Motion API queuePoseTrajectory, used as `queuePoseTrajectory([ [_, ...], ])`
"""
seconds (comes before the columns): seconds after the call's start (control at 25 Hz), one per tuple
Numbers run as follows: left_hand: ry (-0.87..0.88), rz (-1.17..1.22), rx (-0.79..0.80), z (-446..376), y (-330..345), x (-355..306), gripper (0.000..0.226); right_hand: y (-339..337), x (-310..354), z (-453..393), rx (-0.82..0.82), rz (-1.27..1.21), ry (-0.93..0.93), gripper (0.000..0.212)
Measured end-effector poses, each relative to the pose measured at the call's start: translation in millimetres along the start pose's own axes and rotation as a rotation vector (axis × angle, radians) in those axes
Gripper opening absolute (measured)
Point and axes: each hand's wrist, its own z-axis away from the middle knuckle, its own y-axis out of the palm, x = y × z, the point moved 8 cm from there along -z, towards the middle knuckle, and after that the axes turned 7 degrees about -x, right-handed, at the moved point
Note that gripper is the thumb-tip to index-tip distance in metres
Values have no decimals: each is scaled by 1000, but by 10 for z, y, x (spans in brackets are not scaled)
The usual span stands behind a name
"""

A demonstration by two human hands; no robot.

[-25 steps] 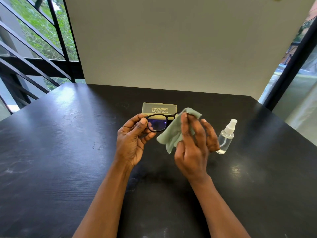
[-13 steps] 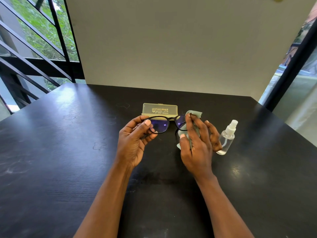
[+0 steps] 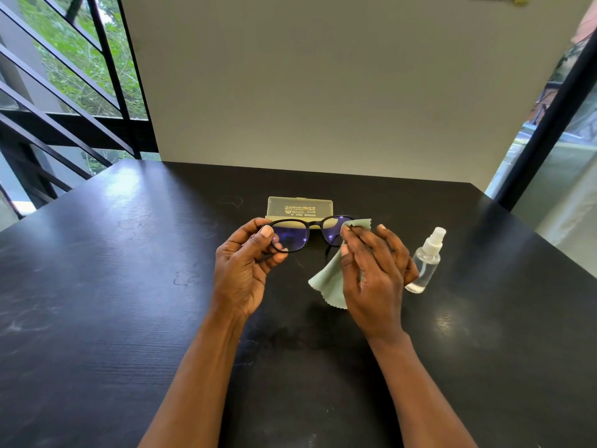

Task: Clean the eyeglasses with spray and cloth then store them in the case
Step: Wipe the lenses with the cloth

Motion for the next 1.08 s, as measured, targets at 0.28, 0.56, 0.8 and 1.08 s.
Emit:
queuePoseTrajectory([
  [0.28, 3, 2, 14, 9, 11, 15, 17, 131, 109, 18, 105, 47, -20, 38],
  [0.56, 14, 19, -11, 10, -14, -18, 17, 39, 239, 52, 60, 53, -97, 34],
  [0.8, 7, 34, -16, 12, -28, -34, 17, 35, 70, 17, 36, 71, 43, 39],
  [1.08, 3, 19, 20, 29, 26, -23, 19, 172, 173, 8, 150, 59, 0, 45],
])
